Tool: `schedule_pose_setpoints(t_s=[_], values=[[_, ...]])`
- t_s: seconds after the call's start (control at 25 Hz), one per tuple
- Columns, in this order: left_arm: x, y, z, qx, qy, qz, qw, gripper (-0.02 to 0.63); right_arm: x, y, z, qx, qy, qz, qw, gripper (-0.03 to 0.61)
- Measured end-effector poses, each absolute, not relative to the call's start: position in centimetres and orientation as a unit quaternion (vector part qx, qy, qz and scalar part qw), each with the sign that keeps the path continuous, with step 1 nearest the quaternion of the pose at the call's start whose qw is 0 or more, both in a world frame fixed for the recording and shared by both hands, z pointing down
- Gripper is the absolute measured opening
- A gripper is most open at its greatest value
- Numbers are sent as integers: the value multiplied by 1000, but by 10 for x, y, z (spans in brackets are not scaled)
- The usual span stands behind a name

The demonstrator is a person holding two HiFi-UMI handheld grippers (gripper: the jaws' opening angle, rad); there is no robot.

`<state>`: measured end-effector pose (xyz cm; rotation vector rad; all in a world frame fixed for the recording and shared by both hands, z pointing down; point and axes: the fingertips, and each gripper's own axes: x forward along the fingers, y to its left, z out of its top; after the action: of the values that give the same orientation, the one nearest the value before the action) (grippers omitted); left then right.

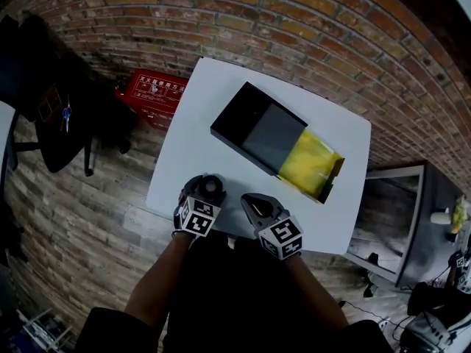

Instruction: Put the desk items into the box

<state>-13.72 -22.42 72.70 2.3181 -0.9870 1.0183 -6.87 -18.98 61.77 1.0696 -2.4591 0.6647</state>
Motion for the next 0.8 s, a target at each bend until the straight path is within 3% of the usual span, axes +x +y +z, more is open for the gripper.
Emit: schedule_pose_setpoints(t_s=[0.8], values=[[-120, -230, 713, 843, -343, 359, 206, 357, -42, -199, 611, 395, -870, 238, 175, 23]])
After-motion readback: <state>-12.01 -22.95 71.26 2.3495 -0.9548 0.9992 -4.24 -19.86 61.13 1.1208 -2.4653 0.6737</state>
